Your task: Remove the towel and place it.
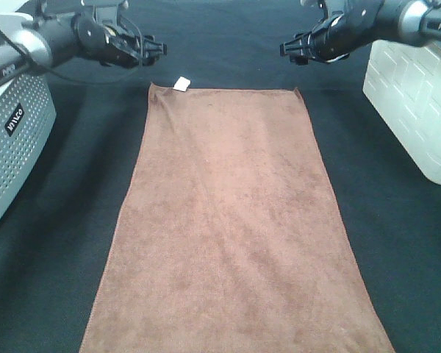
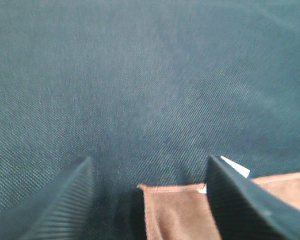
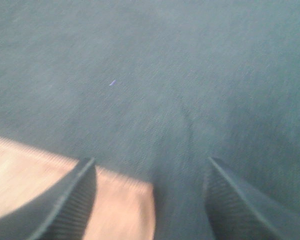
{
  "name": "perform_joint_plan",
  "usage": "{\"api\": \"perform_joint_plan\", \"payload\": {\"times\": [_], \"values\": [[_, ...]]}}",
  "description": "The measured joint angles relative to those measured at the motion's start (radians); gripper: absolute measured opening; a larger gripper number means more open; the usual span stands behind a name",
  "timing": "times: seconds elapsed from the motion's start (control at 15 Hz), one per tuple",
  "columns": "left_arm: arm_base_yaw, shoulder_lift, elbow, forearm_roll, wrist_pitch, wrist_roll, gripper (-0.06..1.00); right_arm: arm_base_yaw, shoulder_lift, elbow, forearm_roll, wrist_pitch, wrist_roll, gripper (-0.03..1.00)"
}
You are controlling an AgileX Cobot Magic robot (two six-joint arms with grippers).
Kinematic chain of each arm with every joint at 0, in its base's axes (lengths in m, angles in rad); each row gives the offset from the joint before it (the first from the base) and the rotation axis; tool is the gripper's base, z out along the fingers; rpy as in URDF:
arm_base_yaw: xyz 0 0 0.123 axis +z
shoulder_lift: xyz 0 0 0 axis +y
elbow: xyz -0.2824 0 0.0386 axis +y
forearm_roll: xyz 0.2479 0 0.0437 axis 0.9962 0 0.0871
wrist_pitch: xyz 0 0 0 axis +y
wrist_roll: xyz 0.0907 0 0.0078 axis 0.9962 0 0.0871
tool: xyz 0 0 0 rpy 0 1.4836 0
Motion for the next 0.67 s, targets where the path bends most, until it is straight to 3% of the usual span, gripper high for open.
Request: {"api": "perform_joint_plan", "payload": {"times": [0.07, 0.27, 0.33, 0.47, 0.6, 0.67], "values": [[0.000, -0.028, 0.000, 0.015, 0.041, 0.000, 0.68, 0.000, -0.024, 0.000, 0.000, 0.054, 0.000, 0.62], [0.000, -0.179, 0.000, 0.115, 0.291, 0.000, 0.75, 0.000, -0.163, 0.000, 0.001, 0.285, 0.001, 0.71], [0.000, -0.179, 0.000, 0.115, 0.291, 0.000, 0.75, 0.000, -0.163, 0.000, 0.001, 0.285, 0.001, 0.71], [0.008, -0.279, 0.000, 0.168, 0.472, 0.000, 0.75, -0.007, -0.266, 0.000, 0.001, 0.398, 0.046, 0.71], [0.055, -0.379, 0.000, 0.174, 0.632, -0.022, 0.76, -0.041, -0.369, 0.000, 0.001, 0.479, 0.117, 0.71], [0.117, -0.439, 0.000, 0.174, 0.728, -0.045, 0.76, -0.083, -0.431, 0.000, 0.001, 0.548, 0.173, 0.71]]}}
